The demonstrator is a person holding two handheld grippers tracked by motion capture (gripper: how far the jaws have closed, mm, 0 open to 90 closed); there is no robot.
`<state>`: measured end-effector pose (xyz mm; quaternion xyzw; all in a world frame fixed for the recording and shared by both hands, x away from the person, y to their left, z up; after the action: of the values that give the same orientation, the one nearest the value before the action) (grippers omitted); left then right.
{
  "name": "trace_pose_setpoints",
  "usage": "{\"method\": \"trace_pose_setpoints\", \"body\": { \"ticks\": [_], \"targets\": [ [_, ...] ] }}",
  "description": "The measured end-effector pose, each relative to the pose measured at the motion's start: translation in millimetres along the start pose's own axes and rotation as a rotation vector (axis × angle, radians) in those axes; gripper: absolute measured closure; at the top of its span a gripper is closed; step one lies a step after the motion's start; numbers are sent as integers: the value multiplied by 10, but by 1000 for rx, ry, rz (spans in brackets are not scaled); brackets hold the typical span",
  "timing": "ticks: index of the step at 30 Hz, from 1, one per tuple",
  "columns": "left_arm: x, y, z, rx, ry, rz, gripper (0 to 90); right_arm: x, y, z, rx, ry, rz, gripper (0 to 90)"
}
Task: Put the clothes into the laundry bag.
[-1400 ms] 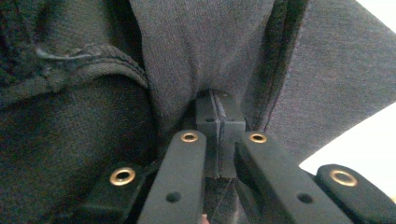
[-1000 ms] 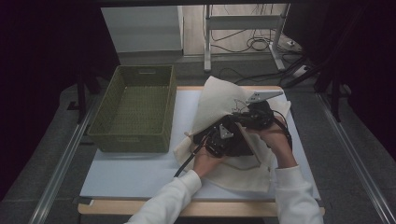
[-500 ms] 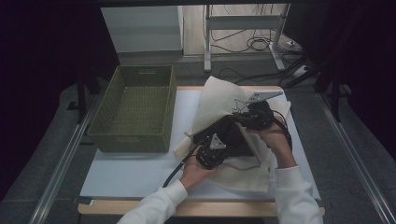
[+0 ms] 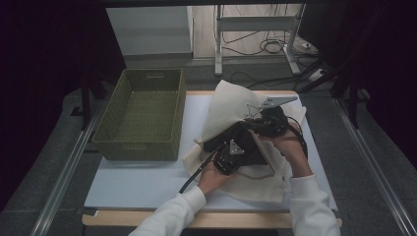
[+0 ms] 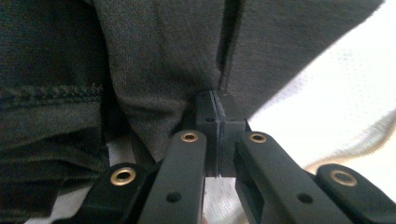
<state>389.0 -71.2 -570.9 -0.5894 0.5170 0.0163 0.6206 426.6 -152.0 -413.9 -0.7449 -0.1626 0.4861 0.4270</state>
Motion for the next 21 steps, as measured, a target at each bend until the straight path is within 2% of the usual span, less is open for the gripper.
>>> {"method": "trace_pose_setpoints", "body": {
  "ticks": [11, 15, 21],
  "targets": [
    [107, -78, 20, -1, -22, 1, 900, -10, -14, 9, -1, 1, -4, 854],
    [147, -126, 41, 12, -50, -4, 900, -22, -21, 12, -4, 1, -7, 854],
    [219, -203, 60, 5, -79, -14, 900, -37, -23, 3, -1, 2, -13, 854]
  ]
}}
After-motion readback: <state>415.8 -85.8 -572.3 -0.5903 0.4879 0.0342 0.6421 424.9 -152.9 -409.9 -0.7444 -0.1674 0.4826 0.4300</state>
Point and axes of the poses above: each handheld gripper's, and its own axes: x roughly forward along the jaws, y roughly out of its underside, z roughly to its left, the point moved 6 cm from there along x, roughly forward along the jaws, and after that the axes turned 14 degrees about -x, right-handed, at the moved point
